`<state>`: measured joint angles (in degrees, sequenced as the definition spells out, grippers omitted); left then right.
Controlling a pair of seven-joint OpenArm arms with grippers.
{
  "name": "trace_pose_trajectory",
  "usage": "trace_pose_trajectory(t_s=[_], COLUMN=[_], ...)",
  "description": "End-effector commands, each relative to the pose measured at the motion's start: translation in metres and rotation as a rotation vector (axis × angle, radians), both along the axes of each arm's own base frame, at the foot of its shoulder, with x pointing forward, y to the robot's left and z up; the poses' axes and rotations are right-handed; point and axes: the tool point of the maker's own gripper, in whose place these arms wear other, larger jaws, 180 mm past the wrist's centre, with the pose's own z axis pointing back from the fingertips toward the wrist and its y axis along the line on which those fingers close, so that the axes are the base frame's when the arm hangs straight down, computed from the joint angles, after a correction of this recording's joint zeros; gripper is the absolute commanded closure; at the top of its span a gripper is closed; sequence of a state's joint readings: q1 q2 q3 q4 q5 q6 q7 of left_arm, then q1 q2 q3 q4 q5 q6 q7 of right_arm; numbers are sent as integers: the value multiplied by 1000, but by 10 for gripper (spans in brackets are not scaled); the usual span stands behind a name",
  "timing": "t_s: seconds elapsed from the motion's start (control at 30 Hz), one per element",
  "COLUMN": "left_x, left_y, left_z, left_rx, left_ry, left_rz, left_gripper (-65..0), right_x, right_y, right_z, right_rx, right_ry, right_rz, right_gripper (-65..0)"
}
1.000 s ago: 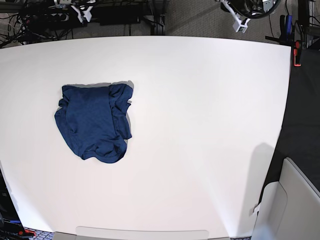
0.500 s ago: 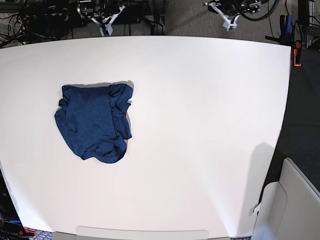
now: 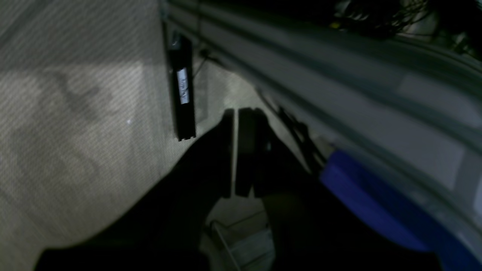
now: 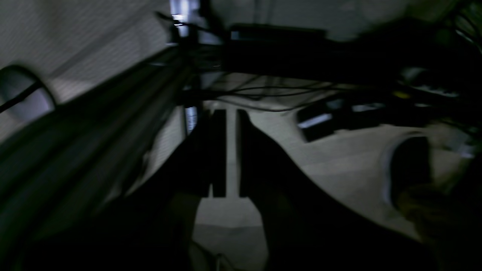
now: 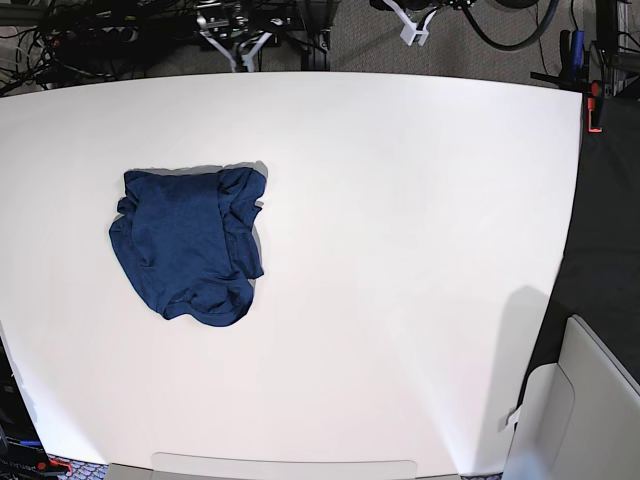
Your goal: Fold the T-shirt properly
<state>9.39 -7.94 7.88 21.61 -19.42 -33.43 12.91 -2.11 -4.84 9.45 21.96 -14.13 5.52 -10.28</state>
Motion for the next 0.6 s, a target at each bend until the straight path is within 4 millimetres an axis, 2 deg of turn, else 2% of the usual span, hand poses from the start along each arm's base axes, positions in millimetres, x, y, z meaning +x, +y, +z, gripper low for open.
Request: trace_pose_trajectory(t_s=[0.0, 0.13, 0.2, 0.3, 0.43, 0.57], left_x=[6, 8, 9, 9, 10, 18], left_y=[1, -20, -28, -45, -57, -58], left_z=[1, 2, 3, 5, 7, 7], left_rx=[-3, -36, -50, -77, -95, -98], left_ry=[-24, -27, -28, -28, -31, -43], left_rz=[7, 14, 17, 23, 26, 29], left_gripper=[0, 0, 0, 0, 0, 0], right_x=[0, -4, -12, -21, -29, -36], right_y=[-3, 3, 7, 3, -1, 1], right_z=[0, 1, 0, 0, 0, -1], right_rx=[-24, -70, -84, -118, -130, -127], right_ry=[-10, -13, -6, 2, 13, 25], right_rz=[-7, 16, 44, 61, 57, 48], right_gripper=[-30, -30, -30, -30, -30, -30])
